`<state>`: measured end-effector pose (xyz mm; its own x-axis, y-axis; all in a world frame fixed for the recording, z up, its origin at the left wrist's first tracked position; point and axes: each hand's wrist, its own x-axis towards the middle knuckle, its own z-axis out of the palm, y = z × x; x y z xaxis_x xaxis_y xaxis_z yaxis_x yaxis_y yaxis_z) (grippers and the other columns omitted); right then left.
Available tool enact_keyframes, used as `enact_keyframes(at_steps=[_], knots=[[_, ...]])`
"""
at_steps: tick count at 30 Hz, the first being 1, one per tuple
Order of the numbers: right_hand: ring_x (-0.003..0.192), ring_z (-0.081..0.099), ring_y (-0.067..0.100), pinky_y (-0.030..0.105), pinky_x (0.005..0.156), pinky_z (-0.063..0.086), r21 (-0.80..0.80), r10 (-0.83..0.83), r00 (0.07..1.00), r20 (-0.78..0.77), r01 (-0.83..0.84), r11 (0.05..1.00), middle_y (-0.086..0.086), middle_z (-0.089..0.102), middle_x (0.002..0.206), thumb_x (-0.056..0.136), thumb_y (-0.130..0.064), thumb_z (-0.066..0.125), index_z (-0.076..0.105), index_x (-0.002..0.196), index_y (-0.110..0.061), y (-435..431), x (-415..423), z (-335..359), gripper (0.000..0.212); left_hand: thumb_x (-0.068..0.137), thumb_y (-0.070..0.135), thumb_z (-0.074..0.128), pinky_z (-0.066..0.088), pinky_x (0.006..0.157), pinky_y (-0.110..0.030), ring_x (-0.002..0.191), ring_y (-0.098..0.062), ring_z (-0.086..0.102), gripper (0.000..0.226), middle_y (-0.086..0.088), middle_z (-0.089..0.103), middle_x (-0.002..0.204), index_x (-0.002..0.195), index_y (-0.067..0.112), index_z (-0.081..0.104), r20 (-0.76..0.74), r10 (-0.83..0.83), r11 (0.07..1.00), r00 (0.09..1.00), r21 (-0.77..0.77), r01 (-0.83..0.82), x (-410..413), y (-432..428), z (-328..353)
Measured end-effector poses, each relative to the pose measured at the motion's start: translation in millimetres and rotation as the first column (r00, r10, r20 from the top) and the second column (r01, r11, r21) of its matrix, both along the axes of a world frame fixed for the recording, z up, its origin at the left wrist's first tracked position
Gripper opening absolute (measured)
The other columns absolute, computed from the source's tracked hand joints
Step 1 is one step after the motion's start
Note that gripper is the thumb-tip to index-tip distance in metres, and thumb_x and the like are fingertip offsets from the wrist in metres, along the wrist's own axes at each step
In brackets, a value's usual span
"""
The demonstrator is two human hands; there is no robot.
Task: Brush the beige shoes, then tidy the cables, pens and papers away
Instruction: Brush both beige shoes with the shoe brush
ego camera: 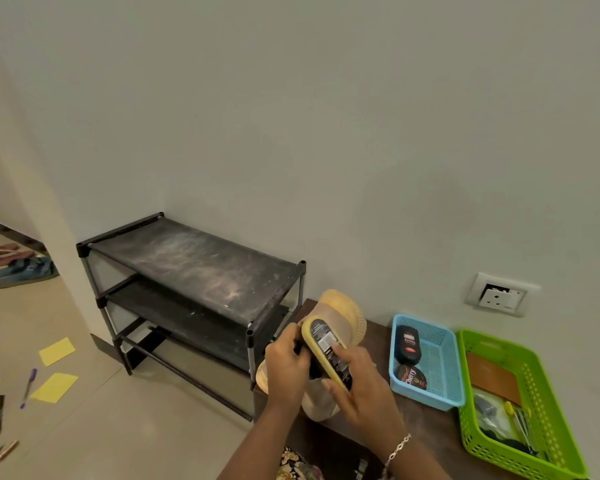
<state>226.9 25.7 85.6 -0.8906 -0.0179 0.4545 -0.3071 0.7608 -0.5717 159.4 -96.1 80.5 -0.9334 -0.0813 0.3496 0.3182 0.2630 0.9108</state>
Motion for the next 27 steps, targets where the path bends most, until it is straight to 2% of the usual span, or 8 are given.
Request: enact_keyframes(at_steps=[2, 5, 11, 13, 16, 21, 24, 27], knots=[[0.097, 0.053, 0.001, 0.006, 0.078, 0.04, 0.008, -0.014, 1.0, -0.012, 0.014, 1.0, -0.014, 0.047, 0.114, 0.082, -0.07, 0.036, 0.036, 0.121, -0.039, 12, -8, -3, 0.049, 0.08, -0.001, 0.057, 0.048, 0.055, -0.028, 0.064, -0.008, 0.06, 0.016, 0.005, 0.068, 0.071, 0.069, 0.011, 0.058, -0.014, -0.004, 1.0, 1.0, -0.024, 0.004, -1, -3, -1], [0.103, 0.057, 0.016, 0.021, 0.08, 0.043, -0.259, -0.236, 0.969, 0.066, 0.245, 0.934, 0.001, 0.054, 0.117, 0.084, -0.045, 0.055, 0.039, 0.125, -0.027, 31, -23, 3, 0.047, 0.08, -0.007, 0.056, 0.053, 0.064, -0.031, 0.082, -0.003, 0.064, 0.011, 0.002, 0.072, 0.099, 0.072, 0.001, 0.058, -0.033, -0.018, 0.999, 0.999, -0.043, 0.017, -5, -7, -5], [0.097, 0.05, -0.005, -0.005, 0.08, 0.035, 0.007, 0.074, 0.996, -0.046, -0.074, 0.997, -0.014, 0.043, 0.117, 0.087, -0.064, 0.034, 0.031, 0.127, -0.041, 2, -4, -14, 0.047, 0.079, -0.009, 0.059, 0.049, 0.061, -0.018, 0.066, 0.002, 0.061, 0.038, 0.007, 0.068, 0.074, 0.07, 0.028, 0.055, 0.04, -0.009, 1.0, 0.999, 0.015, 0.008, -2, -6, 2], [0.102, 0.049, -0.004, 0.001, 0.083, 0.037, -0.005, 0.027, 0.998, -0.052, -0.027, 1.0, -0.016, 0.041, 0.119, 0.086, -0.059, 0.043, 0.028, 0.124, -0.052, 16, -13, -9, 0.041, 0.079, -0.009, 0.058, 0.055, 0.067, -0.026, 0.076, 0.0, 0.064, 0.043, 0.004, 0.071, 0.083, 0.069, 0.033, 0.054, 0.046, -0.008, 0.999, 0.999, 0.035, 0.007, -3, -11, 1], [0.112, 0.05, 0.011, 0.021, 0.089, 0.039, -0.232, -0.196, 0.98, 0.018, 0.195, 0.953, -0.004, 0.044, 0.127, 0.086, -0.027, 0.061, 0.028, 0.13, -0.04, 32, -29, -3, 0.056, 0.078, -0.006, 0.055, 0.054, 0.07, -0.045, 0.081, -0.008, 0.064, 0.044, 0.001, 0.071, 0.084, 0.063, 0.036, 0.05, 0.072, -0.011, 0.999, 0.997, 0.045, 0.008, -7, -14, -2], [0.108, 0.051, 0.011, 0.021, 0.088, 0.044, -0.035, 0.082, 0.997, 0.01, -0.081, 0.996, -0.001, 0.047, 0.125, 0.08, -0.071, 0.036, 0.02, 0.128, -0.05, -3, -9, -17, 0.055, 0.078, -0.005, 0.061, 0.054, 0.069, -0.05, 0.074, -0.022, 0.067, 0.036, -0.004, 0.071, 0.08, 0.065, 0.028, 0.056, 0.128, -0.023, 0.996, 0.991, 0.086, 0.012, -7, -12, 3], [0.113, 0.051, 0.018, 0.031, 0.093, 0.047, -0.035, 0.043, 0.999, -0.02, -0.044, 0.998, 0.003, 0.048, 0.128, 0.082, -0.047, 0.047, 0.02, 0.132, -0.049, 12, -20, -19, 0.057, 0.079, -0.005, 0.061, 0.053, 0.071, -0.054, 0.074, -0.024, 0.066, 0.032, -0.009, 0.071, 0.08, 0.066, 0.024, 0.057, 0.125, -0.037, 0.996, 0.991, 0.085, 0.026, -8, -16, 1], [0.124, 0.044, 0.02, 0.032, 0.101, 0.038, -0.274, -0.182, 0.982, 0.058, 0.191, 0.943, 0.005, 0.04, 0.139, 0.085, -0.025, 0.059, 0.015, 0.133, -0.043, 26, -35, -16, 0.068, 0.08, -0.006, 0.058, 0.052, 0.07, -0.052, 0.075, -0.014, 0.062, 0.037, -0.004, 0.071, 0.079, 0.067, 0.028, 0.057, 0.137, -0.033, 0.998, 0.99, 0.065, 0.025, -7, -16, 2]])
